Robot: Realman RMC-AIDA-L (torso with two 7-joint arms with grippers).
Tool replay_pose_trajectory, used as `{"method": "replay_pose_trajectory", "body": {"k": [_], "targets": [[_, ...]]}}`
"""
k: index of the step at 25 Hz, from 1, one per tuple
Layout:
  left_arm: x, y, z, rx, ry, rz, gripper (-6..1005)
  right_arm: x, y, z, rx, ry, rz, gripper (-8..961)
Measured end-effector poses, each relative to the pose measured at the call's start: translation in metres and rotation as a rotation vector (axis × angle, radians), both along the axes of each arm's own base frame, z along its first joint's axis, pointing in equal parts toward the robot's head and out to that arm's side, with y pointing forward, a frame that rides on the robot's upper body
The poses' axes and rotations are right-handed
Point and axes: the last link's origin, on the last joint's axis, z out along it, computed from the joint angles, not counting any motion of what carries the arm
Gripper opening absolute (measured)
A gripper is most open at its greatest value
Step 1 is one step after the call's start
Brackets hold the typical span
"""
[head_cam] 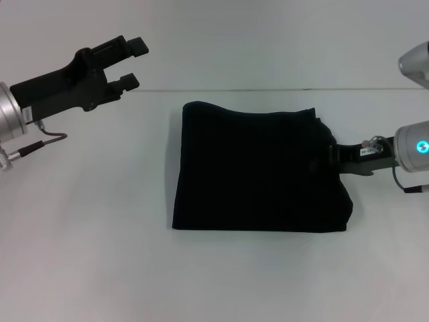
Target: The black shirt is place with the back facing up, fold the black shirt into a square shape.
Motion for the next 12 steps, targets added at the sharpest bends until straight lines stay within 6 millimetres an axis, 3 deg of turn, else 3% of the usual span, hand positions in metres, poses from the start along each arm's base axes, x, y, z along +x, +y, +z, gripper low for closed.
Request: {"method": "replay_pose_trajectory", "body": {"k": [7, 12], "targets": [[0.000, 0.000, -0.001, 0.002, 0.000, 0.004, 878, 0.011, 0.000, 0.013, 0.039, 0.017, -0.032, 64], [0.000, 0.001, -0.001, 0.004, 0.001, 0.006, 878, 0.011, 0.007, 0.027, 0.105, 0.045, -0.012, 304]]}}
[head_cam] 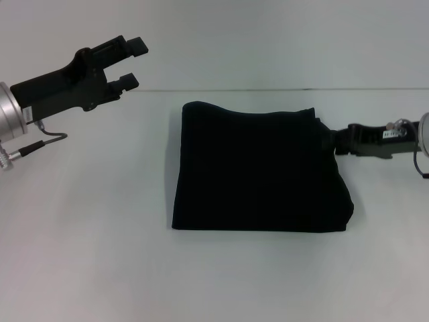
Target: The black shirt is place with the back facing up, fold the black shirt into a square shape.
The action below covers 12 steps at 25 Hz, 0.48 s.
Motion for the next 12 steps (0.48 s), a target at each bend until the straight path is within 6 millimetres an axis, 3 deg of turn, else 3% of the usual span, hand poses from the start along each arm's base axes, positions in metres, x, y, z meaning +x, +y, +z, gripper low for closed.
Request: {"method": "replay_pose_trajectory", "body": {"k": [3, 12], "targets": [[0.000, 0.000, 0.000, 0.001, -0.001, 0.000, 878, 0.000, 0.004, 0.000, 0.032, 0.002, -0.003, 414], [0.002, 0.001, 0.002, 0.016, -0.020, -0.001, 877, -0.002, 0.013, -0.021, 0.065, -0.037, -0.032, 405]]}}
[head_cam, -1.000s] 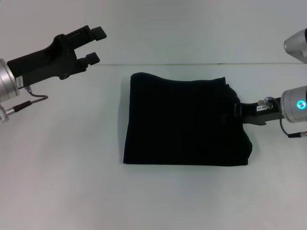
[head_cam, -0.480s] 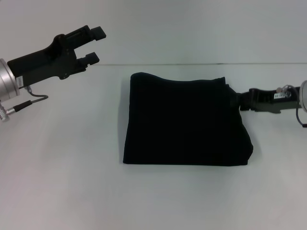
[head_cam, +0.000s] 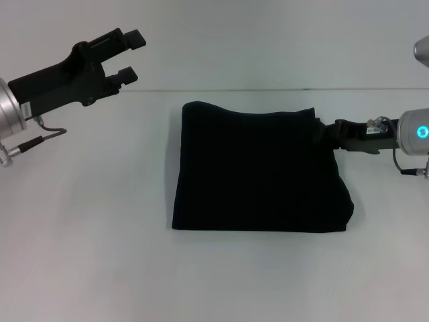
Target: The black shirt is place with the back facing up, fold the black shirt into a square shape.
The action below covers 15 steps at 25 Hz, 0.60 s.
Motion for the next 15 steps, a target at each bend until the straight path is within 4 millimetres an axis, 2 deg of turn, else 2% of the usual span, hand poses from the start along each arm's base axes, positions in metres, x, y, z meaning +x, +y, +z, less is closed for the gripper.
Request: {"method": "replay_pose_trajectory", "body": {"k": [9, 15], "targets": [[0.000, 0.003, -0.002, 0.002, 0.003, 0.010, 877, -0.011, 0.011, -0.004, 0.061, -0.026, 0.031, 402], [-0.002, 0.004, -0.003, 0.008, 0.006, 0.019, 878, -0.026, 0.015, -0.006, 0.097, 0.025, 0.116, 402]]}}
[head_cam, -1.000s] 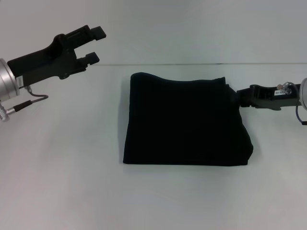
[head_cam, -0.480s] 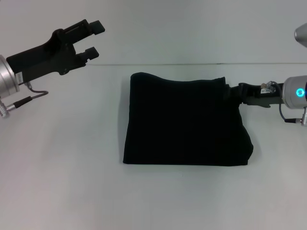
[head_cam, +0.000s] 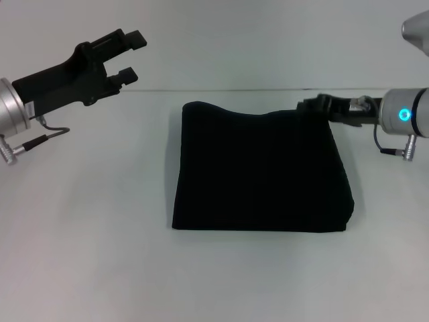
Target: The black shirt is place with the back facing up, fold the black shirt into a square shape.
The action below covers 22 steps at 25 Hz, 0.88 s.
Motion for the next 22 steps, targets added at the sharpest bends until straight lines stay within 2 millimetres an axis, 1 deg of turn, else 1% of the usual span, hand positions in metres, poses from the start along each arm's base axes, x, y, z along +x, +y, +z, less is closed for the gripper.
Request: {"method": "replay_pose_trajectory", "body": {"k": [4, 10, 14, 16, 18, 19, 22], "targets": [[0.000, 0.000, 0.000, 0.001, 0.001, 0.001, 878, -0.001, 0.004, 0.003, 0.042, -0.046, 0.064, 403], [-0.002, 0.000, 0.000, 0.003, 0.001, 0.004, 878, 0.011, 0.012, 0.013, 0.109, -0.127, 0.046, 405], [-0.003, -0.001, 0.000, 0.003, 0.001, 0.007, 877, 0.017, 0.013, 0.023, 0.122, -0.139, 0.031, 406], [-0.003, -0.001, 0.000, 0.003, 0.002, 0.008, 877, 0.019, 0.014, 0.031, 0.117, -0.126, 0.024, 406], [-0.003, -0.002, -0.001, -0.005, 0.010, 0.005, 877, 0.018, 0.013, 0.043, 0.090, -0.095, 0.026, 407], [-0.004, -0.003, -0.001, -0.011, 0.015, 0.003, 877, 0.018, 0.014, 0.052, 0.084, -0.082, 0.030, 407], [-0.009, -0.006, -0.001, -0.042, 0.046, 0.004, 878, 0.011, 0.006, 0.077, 0.052, 0.015, 0.085, 408]]}}
